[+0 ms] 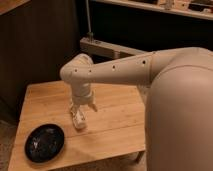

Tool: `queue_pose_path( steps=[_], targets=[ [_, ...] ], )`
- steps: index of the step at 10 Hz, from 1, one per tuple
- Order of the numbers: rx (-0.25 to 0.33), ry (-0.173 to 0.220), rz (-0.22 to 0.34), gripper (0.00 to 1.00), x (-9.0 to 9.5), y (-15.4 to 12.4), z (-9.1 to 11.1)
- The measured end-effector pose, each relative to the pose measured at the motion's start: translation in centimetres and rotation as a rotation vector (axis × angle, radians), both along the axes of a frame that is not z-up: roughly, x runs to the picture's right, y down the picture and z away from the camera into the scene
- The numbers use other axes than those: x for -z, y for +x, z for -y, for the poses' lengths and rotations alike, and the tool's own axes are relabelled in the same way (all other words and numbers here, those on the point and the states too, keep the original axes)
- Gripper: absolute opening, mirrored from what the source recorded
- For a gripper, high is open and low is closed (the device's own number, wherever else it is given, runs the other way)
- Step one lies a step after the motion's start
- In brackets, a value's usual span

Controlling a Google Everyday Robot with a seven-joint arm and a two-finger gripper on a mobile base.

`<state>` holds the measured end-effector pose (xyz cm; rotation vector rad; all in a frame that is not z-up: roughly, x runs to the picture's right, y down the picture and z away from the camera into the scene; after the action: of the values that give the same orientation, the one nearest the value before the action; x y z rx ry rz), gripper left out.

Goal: Place the bottle in the ceramic bowl

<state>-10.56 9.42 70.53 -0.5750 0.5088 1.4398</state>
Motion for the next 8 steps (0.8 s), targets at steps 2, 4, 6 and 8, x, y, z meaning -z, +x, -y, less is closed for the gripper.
queue_pose_path(
  steps=[2, 4, 6, 8],
  targets=[
    [0.0, 0.03, 0.033, 0.65, -1.2, -1.4, 1.5],
    [0.021, 0.038, 0.159, 0.65, -2.9, -4.1, 3.1],
    [0.041, 0.022, 0.264, 0.65, -4.9, -5.6, 3.7],
    [0.073, 0.007, 0.316, 0.65, -7.2, -6.9, 3.2]
  ],
)
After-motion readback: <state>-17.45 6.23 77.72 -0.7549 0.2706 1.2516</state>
